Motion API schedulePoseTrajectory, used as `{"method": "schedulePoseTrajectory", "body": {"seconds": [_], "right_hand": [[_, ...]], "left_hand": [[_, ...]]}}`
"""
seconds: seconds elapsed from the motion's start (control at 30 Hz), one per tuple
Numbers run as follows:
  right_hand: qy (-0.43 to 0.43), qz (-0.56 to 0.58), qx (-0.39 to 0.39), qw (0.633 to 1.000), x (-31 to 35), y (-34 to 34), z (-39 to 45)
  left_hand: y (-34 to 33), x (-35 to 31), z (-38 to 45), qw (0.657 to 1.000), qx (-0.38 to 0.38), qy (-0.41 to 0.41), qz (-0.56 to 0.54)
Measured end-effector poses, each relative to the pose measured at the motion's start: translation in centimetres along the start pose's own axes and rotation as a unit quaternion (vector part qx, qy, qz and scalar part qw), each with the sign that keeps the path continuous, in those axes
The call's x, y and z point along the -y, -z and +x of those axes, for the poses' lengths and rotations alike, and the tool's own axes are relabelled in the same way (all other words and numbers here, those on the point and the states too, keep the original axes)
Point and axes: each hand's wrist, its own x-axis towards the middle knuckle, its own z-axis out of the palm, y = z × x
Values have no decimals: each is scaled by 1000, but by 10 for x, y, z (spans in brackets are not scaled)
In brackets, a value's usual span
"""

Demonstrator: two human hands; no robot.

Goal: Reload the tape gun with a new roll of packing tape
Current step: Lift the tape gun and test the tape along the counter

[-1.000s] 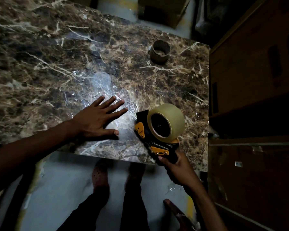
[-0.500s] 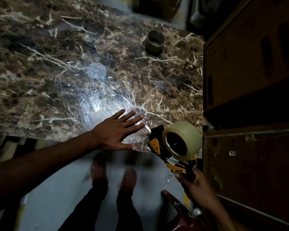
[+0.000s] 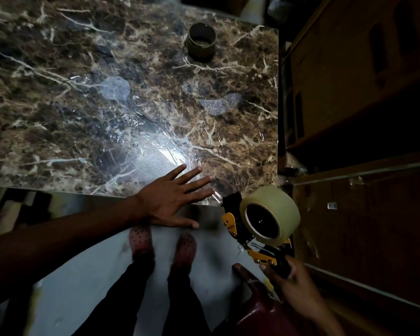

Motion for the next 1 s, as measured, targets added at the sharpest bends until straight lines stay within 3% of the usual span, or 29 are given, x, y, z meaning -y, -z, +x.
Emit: {"method": "schedulePoseTrajectory", "body": {"seconds": [0.57, 0.8, 1.0], "right_hand": [[-70, 31, -88, 993, -57, 19, -20], [-43, -98, -120, 987, -92, -1, -15], [-48, -119, -113, 985, -119, -29, 9]], "left_hand": [[-13, -35, 12, 999, -24, -29, 12], [-11, -35, 12, 999, -27, -34, 11], [-12, -35, 13, 999, -26, -31, 19]]}}
